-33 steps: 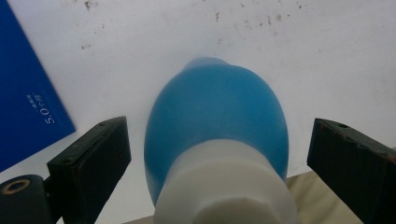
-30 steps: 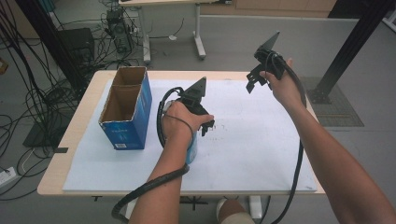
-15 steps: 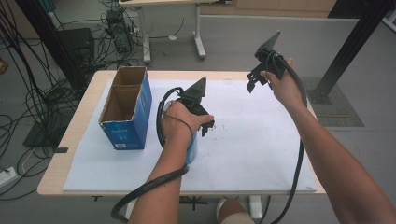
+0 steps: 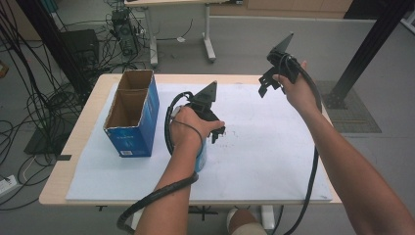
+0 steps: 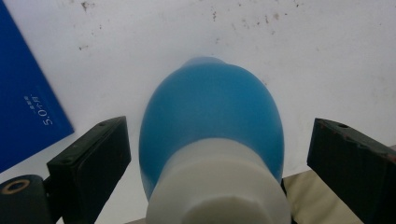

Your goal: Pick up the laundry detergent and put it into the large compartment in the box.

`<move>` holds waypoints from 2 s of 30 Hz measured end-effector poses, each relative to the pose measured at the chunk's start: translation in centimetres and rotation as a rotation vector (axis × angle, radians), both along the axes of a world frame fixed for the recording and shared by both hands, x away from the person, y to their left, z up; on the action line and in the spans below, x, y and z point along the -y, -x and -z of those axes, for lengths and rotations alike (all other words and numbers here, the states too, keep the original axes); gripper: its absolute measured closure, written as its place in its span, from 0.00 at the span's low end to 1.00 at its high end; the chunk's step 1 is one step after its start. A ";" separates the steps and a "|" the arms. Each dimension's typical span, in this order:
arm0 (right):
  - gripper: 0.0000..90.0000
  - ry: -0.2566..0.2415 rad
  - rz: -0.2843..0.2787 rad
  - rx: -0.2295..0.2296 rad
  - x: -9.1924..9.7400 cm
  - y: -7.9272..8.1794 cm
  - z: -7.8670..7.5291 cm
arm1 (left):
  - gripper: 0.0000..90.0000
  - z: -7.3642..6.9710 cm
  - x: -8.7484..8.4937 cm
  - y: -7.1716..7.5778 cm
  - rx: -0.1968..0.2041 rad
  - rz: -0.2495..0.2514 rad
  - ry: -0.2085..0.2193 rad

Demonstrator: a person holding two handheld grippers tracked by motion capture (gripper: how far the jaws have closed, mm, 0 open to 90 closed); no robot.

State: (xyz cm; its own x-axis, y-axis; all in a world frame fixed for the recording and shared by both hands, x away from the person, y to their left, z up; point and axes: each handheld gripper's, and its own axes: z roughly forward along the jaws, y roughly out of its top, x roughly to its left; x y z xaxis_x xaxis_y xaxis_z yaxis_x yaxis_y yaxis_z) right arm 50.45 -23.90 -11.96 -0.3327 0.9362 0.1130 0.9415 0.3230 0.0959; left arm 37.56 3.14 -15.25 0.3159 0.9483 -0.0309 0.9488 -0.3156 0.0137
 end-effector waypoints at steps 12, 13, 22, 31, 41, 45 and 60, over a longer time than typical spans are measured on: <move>0.10 0.001 -0.003 0.000 -0.1 -0.1 0.0 | 0.07 0.0 -0.1 0.0 0.002 -0.004 0.003; 0.10 0.000 -0.001 0.001 -0.1 0.0 -0.1 | 0.07 0.0 -0.1 0.0 0.001 0.000 0.001; 0.10 -0.005 -0.003 0.005 0.1 0.0 -0.1 | 0.07 0.0 0.0 0.0 0.003 -0.001 0.001; 0.10 -0.005 -0.004 0.003 0.1 0.0 -0.1 | 0.07 0.0 0.0 0.0 0.002 0.000 0.004; 0.10 -0.003 -0.002 0.003 0.1 0.0 -0.1 | 0.08 0.2 0.0 0.1 0.003 -0.002 -0.001; 0.10 -0.003 -0.005 0.005 0.1 0.0 -0.1 | 0.11 0.2 0.1 0.2 0.010 0.001 -0.010; 0.10 -0.005 -0.002 0.005 0.3 0.0 -0.1 | 0.24 0.3 0.5 0.6 0.031 0.005 -0.032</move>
